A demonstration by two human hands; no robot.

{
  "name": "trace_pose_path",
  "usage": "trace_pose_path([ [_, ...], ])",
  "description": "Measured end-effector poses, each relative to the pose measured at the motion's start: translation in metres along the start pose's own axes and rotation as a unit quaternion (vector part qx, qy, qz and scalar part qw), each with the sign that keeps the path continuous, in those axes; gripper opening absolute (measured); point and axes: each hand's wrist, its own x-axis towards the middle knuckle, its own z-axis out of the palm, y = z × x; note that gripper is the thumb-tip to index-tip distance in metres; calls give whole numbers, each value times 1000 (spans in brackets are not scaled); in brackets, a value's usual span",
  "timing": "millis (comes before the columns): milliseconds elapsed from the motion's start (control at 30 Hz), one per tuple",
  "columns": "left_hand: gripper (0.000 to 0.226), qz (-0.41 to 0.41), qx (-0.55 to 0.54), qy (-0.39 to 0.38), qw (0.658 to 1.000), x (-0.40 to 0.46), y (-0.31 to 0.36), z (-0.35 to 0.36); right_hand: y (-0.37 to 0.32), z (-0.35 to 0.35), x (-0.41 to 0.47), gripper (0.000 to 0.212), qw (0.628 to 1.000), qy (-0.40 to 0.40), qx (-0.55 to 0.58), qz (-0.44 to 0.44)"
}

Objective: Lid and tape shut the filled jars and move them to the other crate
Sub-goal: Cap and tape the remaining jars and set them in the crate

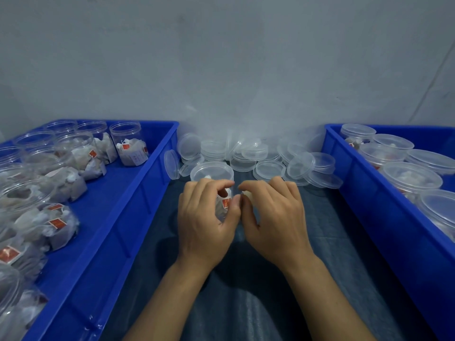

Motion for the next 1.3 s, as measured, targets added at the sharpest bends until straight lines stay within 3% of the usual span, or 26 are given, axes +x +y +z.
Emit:
trace_pose_path([
  [300,24,13,-2,-24,1000,1,1,-3,3,-1,0,8,999,-17,-29,-4],
  [900,13,-89,-38,0,995,2,19,-2,-1,4,0,18,997,0,-68,-25],
  [1133,14,17,55,9,998,2,9,-2,-1,3,0,19,998,-9,-63,-24],
  [1300,19,20,66,2,998,3,4,-3,-1,2,-3,16,998,-61,1,14],
])
